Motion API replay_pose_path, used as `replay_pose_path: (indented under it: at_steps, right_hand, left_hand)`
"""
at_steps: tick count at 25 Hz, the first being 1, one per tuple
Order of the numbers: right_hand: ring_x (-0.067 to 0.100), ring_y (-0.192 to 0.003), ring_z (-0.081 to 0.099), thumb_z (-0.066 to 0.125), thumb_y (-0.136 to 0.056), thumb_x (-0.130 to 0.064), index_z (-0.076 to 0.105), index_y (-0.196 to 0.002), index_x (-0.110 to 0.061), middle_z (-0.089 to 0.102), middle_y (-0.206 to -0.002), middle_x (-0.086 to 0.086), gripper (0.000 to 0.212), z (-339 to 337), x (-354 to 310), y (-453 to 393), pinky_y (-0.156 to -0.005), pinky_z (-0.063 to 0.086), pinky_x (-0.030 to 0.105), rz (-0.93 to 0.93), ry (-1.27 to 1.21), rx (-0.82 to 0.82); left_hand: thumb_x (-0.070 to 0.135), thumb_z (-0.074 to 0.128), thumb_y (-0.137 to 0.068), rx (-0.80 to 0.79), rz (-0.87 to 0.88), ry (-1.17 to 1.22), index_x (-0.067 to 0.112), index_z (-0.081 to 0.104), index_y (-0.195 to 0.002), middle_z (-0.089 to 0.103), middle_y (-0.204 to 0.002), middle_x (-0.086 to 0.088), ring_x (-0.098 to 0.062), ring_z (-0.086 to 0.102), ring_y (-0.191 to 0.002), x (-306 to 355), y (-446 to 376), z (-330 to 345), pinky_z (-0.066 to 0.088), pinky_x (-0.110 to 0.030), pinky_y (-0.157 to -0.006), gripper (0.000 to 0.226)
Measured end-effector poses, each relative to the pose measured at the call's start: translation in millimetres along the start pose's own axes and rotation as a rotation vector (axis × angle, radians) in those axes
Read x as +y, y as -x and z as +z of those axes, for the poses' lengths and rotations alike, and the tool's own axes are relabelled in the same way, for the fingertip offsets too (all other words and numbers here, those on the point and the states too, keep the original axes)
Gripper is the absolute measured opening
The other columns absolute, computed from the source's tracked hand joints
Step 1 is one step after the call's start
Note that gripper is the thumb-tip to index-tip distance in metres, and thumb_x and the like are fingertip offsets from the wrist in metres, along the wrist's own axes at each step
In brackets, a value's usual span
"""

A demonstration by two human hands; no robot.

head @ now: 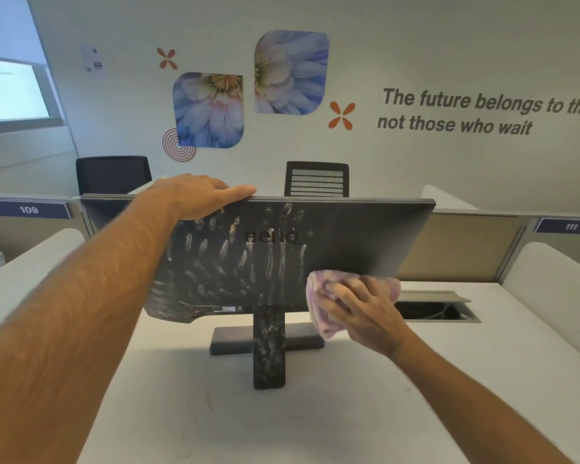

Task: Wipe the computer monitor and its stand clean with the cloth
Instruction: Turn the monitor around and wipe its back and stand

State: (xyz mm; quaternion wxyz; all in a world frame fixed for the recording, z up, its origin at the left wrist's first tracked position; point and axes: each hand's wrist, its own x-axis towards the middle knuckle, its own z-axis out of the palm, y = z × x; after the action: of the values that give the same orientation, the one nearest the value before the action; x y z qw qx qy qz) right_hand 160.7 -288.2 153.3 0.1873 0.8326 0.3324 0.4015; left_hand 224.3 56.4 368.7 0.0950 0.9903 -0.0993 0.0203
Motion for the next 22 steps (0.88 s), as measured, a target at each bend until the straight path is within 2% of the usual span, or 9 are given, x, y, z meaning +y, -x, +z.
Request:
replay_pose_path:
  at_steps: [1,3,7,12,17,22]
  right_hand:
    - [0.03,-0.117,0.051,0.068,-0.084,-0.031,0.049,-0.139,-0.021,0.05,-0.135,0.008,0.059,0,-3,-4,-0.092,0.055,0.049,0.042,-0.007,0.054]
    - [0.03,-0.117,0.05,0.065,-0.087,-0.03,0.049,-0.14,-0.021,0.049,-0.134,0.008,0.056,5,-8,-8,-0.091,0.054,0.049,0.05,0.004,0.057]
    - [0.03,-0.112,0.054,0.082,-0.078,-0.034,0.052,-0.135,-0.022,0.056,-0.129,0.007,0.066,21,-19,6,-0.088,0.056,0.046,-0.118,0.009,-0.227]
    - [0.032,-0.118,0.055,0.077,-0.082,-0.034,0.052,-0.138,-0.02,0.055,-0.135,0.009,0.063,22,-27,5,-0.092,0.054,0.048,-0.044,-0.021,-0.196]
    - [0.032,-0.116,0.055,0.08,-0.081,-0.036,0.053,-0.131,-0.022,0.057,-0.136,0.007,0.059,27,-26,12,-0.093,0.054,0.048,-0.106,-0.007,-0.418]
    - [0.034,-0.12,0.058,0.077,-0.079,-0.03,0.055,-0.134,-0.022,0.055,-0.139,0.009,0.06,23,-26,24,-0.096,0.053,0.05,-0.046,-0.086,-0.323]
  left_hand:
    - [0.106,0.002,-0.052,0.0,-0.004,-0.006,0.036,0.051,-0.139,0.059,-0.137,0.0,-0.029,0.055,-0.122,0,0,-1,0.036,-0.056,-0.11,0.122]
    - [0.106,0.001,-0.052,-0.001,-0.008,-0.015,0.037,0.05,-0.14,0.057,-0.139,0.0,-0.029,0.053,-0.123,1,1,0,0.036,-0.056,-0.11,0.123]
    - [0.106,0.001,-0.051,0.011,-0.007,-0.021,0.038,0.049,-0.141,0.057,-0.14,0.0,-0.028,0.053,-0.124,0,2,-1,0.036,-0.055,-0.11,0.123]
    - [0.102,0.003,-0.059,0.02,-0.007,-0.042,0.037,0.049,-0.142,0.057,-0.14,-0.001,-0.028,0.053,-0.124,0,2,0,0.037,-0.054,-0.109,0.115]
    - [0.104,0.002,-0.056,0.023,-0.005,-0.04,0.037,0.049,-0.141,0.056,-0.141,-0.001,-0.028,0.052,-0.124,-1,1,0,0.037,-0.054,-0.109,0.118]
    - [0.108,0.0,-0.046,-0.003,-0.01,-0.017,0.038,0.05,-0.141,0.057,-0.14,0.0,-0.029,0.053,-0.124,-1,1,0,0.037,-0.056,-0.11,0.128]
